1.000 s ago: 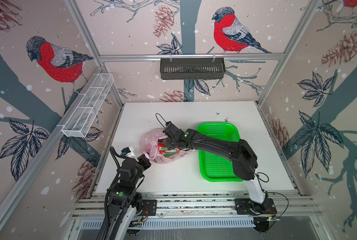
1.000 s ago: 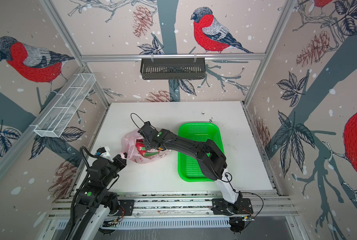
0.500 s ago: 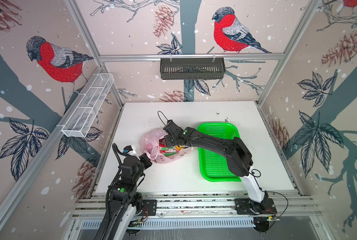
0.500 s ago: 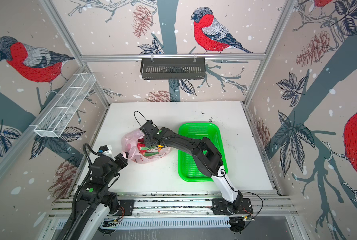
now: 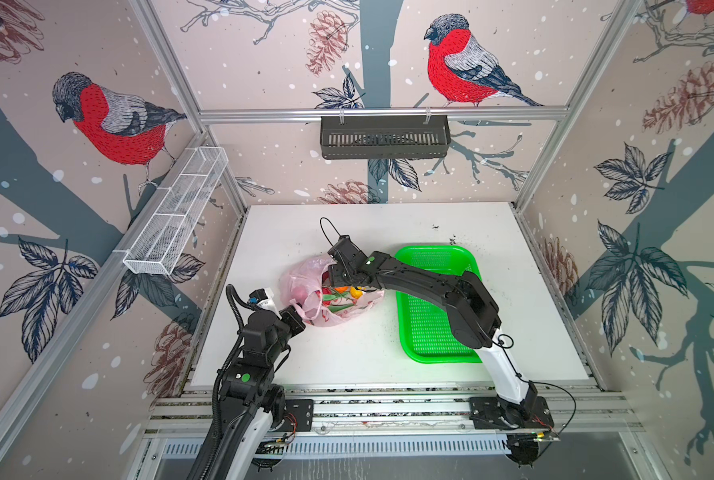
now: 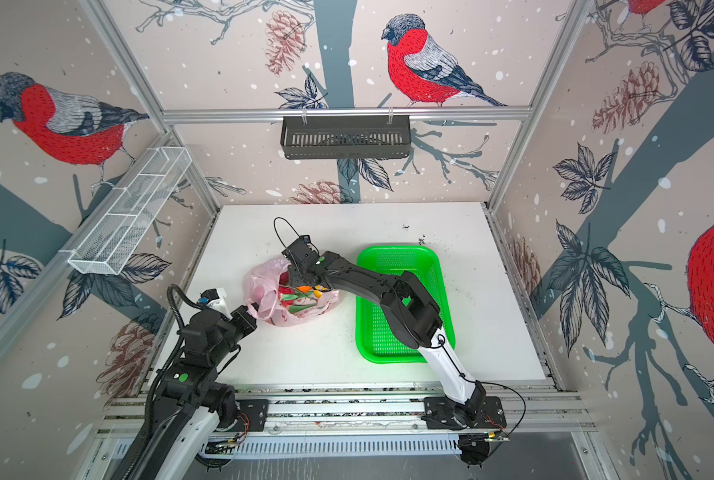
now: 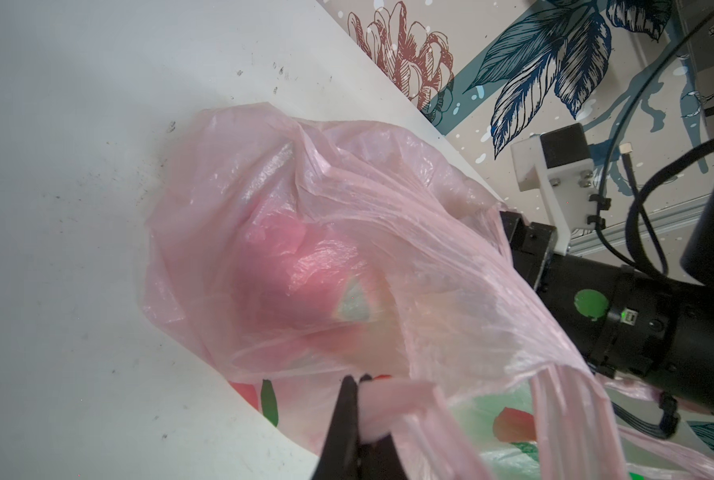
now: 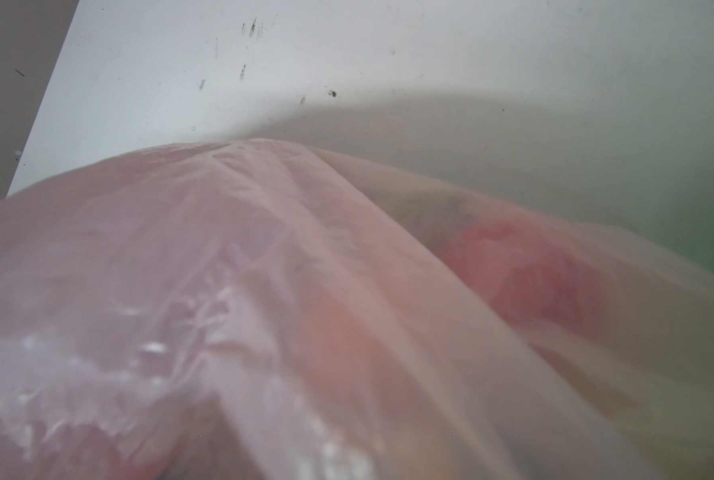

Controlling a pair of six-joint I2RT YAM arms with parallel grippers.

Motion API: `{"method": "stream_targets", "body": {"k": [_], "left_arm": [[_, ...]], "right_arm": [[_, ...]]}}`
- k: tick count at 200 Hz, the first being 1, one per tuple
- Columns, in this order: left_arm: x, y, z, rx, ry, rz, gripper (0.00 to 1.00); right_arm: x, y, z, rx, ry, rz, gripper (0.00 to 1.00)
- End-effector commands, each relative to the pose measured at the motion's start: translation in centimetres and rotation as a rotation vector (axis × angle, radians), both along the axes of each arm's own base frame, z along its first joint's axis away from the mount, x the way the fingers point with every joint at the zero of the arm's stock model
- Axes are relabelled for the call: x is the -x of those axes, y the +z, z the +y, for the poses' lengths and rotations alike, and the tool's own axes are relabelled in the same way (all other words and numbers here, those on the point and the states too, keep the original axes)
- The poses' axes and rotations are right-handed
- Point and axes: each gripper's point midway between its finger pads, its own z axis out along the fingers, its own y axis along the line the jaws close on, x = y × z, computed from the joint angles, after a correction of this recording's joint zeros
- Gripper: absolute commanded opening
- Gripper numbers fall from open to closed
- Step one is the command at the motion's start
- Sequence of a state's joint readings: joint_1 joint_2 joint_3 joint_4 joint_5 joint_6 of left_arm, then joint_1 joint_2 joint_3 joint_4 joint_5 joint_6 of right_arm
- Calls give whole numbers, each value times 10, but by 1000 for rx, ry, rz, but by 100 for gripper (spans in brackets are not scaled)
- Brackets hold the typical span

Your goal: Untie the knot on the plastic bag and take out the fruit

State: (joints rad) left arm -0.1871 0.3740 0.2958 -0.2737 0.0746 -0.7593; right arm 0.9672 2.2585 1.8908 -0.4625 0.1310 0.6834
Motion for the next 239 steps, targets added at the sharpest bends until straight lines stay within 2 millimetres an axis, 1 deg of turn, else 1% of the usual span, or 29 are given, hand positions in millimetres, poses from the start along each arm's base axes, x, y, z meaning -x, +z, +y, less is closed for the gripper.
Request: {"method": "stream_targets", "body": {"k": [1,91,168,239], "left_arm": [[-3,5,-1,-6,-9,-27,0],[-2,4,-3,-11,-25,-30,0],[-1,7,-2,-9,-18,-44,0],[-2,7,-3,-8,-23,-48,0]], "right_arm": [[-2,-2,3,-19,-9,11,71],[-1,-13,11,-32,-3,34,75],[0,-25,16,-34,-2,54,76],[-1,-38,17,-24,-13,68,76]]}}
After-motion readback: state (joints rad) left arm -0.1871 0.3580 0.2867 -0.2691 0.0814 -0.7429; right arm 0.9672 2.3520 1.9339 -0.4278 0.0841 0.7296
